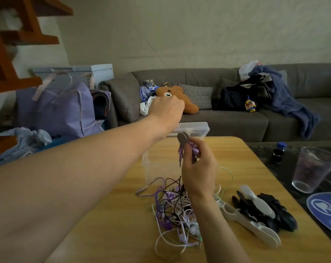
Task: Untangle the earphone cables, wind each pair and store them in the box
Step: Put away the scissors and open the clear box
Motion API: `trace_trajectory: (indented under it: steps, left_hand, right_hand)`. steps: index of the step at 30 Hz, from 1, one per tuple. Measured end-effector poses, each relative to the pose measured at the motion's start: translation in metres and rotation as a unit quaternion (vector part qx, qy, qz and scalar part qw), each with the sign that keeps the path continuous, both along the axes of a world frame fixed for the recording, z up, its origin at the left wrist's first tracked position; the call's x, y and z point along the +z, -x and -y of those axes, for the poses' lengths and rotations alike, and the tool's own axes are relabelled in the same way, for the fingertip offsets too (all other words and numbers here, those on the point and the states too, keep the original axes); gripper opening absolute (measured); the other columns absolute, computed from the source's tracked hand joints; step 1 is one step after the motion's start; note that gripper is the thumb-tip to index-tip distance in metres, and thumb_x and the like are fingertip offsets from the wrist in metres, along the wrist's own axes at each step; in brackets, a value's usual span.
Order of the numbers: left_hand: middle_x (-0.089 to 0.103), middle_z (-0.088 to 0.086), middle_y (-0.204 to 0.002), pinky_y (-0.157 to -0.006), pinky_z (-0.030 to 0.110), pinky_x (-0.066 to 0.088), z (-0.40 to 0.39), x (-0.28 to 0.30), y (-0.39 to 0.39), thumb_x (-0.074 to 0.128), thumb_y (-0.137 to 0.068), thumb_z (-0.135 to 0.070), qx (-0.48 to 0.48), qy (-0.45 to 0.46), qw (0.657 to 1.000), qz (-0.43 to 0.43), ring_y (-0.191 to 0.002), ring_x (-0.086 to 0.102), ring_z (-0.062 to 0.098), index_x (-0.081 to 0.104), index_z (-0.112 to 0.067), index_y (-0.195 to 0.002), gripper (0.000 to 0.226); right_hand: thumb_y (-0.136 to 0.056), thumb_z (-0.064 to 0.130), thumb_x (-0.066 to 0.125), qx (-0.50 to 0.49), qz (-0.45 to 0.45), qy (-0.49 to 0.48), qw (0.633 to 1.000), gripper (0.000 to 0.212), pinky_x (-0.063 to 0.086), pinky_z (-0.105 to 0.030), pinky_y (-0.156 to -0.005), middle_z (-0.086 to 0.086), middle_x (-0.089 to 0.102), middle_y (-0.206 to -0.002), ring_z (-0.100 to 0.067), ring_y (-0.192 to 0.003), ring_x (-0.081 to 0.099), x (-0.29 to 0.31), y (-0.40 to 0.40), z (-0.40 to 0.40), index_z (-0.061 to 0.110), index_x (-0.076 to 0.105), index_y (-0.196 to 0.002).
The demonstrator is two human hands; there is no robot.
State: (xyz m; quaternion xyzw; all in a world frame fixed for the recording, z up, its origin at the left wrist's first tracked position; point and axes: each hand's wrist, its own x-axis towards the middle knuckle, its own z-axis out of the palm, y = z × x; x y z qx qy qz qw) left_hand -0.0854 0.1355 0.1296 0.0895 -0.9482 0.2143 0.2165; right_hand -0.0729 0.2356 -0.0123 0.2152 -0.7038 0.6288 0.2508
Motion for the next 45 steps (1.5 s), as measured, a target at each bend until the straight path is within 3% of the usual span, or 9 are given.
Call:
trace_trajectory:
  steps: [5, 10, 14, 17, 24, 30, 34, 41, 45]
  left_hand:
    - [0.06, 0.012, -0.102, -0.071, 0.036, 0.036, -0.001, 0.013, -0.001, 0.042, -0.095, 0.006, -0.013, -0.098, 0.995, -0.013, -0.104, 0.059, 0.034, 0.066, -0.005, -0.109, 0.029]
    - [0.043, 0.004, -0.072, -0.067, 0.033, 0.035, -0.001, 0.017, -0.006, 0.035, -0.08, 0.013, -0.009, -0.228, 0.973, -0.037, -0.075, 0.044, 0.026, 0.037, -0.011, -0.063, 0.03]
    - [0.057, 0.01, -0.098, -0.073, 0.039, 0.041, 0.02, -0.022, -0.014, 0.053, -0.092, -0.007, -0.021, -0.299, 0.951, -0.073, -0.095, 0.055, 0.032, 0.058, -0.013, -0.088, 0.009]
    - [0.055, 0.009, -0.126, -0.096, 0.04, 0.046, 0.038, -0.084, -0.045, 0.056, -0.094, -0.022, 0.063, -0.327, 0.94, -0.073, -0.118, 0.052, 0.029, 0.057, -0.012, -0.124, 0.032]
    - [0.062, 0.006, -0.129, -0.083, 0.023, 0.04, 0.045, -0.156, -0.102, 0.054, -0.098, -0.042, 0.009, -0.672, 0.723, -0.159, -0.113, 0.059, 0.017, 0.047, -0.02, -0.143, 0.05]
    - [0.051, 0.006, -0.146, -0.099, 0.023, 0.041, 0.045, -0.161, -0.102, 0.044, -0.104, -0.034, -0.031, -0.741, 0.652, -0.155, -0.132, 0.051, 0.022, 0.037, -0.017, -0.15, 0.05]
    - [0.052, 0.001, -0.146, -0.101, 0.03, 0.046, 0.048, -0.167, -0.102, 0.044, -0.104, -0.036, -0.039, -0.755, 0.632, -0.171, -0.13, 0.051, 0.018, 0.04, -0.021, -0.15, 0.049]
    - [0.058, 0.003, -0.138, -0.101, 0.033, 0.05, 0.054, -0.163, -0.103, 0.05, -0.103, -0.029, -0.064, -0.797, 0.574, -0.174, -0.122, 0.057, 0.017, 0.04, -0.02, -0.149, 0.048]
    - [0.055, 0.006, -0.14, -0.083, 0.018, 0.048, 0.052, -0.156, -0.102, 0.048, -0.104, -0.022, -0.046, -0.808, 0.557, -0.185, -0.121, 0.054, 0.017, 0.043, -0.016, -0.147, 0.044]
  right_hand:
    - [-0.098, 0.025, 0.062, 0.006, 0.009, -0.095, 0.995, 0.012, 0.048, -0.033, -0.063, 0.016, 0.057, -0.072, -0.011, -0.07, 0.057, -0.01, 0.011, 0.01, 0.015, 0.068, -0.095]
    - [-0.1, 0.033, 0.058, 0.006, 0.068, -0.127, 0.99, 0.022, 0.036, -0.014, -0.053, 0.016, 0.056, -0.068, -0.005, -0.064, 0.054, -0.006, 0.02, 0.01, 0.016, 0.066, -0.088]
    - [-0.098, 0.039, 0.06, -0.037, 0.063, -0.102, 0.992, 0.028, 0.037, -0.014, -0.055, 0.013, 0.059, -0.064, 0.001, -0.064, 0.055, -0.006, 0.017, 0.015, 0.02, 0.064, -0.077]
    - [-0.096, 0.038, 0.061, -0.067, 0.066, -0.115, 0.989, 0.026, 0.049, -0.032, -0.065, 0.009, 0.066, -0.072, -0.007, -0.069, 0.06, -0.005, 0.021, 0.02, 0.028, 0.06, -0.072]
    - [-0.09, 0.032, 0.064, -0.05, 0.151, -0.231, 0.96, 0.015, 0.056, -0.036, -0.064, -0.001, 0.069, -0.084, -0.022, -0.076, 0.066, 0.03, 0.021, 0.031, 0.022, 0.07, -0.099]
    - [-0.083, 0.03, 0.068, 0.018, 0.214, -0.483, 0.849, 0.027, 0.062, -0.041, -0.073, -0.006, 0.072, -0.06, -0.023, -0.066, 0.073, 0.067, 0.017, 0.074, 0.005, 0.075, -0.074]
    - [-0.081, 0.016, 0.071, 0.023, 0.253, -0.555, 0.792, 0.025, 0.049, -0.022, -0.044, -0.003, 0.064, -0.047, -0.015, -0.047, 0.063, 0.053, 0.017, 0.104, 0.005, 0.066, -0.06]
    - [-0.094, 0.013, 0.061, 0.123, 0.314, -0.622, 0.707, 0.011, 0.059, -0.029, -0.067, -0.01, 0.069, -0.096, -0.022, -0.081, 0.071, 0.05, 0.018, 0.119, 0.002, 0.063, -0.092]
    - [-0.101, 0.02, 0.052, 0.174, 0.299, -0.623, 0.702, 0.029, 0.058, -0.034, -0.082, -0.003, 0.072, -0.116, -0.02, -0.098, 0.073, 0.061, 0.022, 0.105, 0.011, 0.064, -0.126]
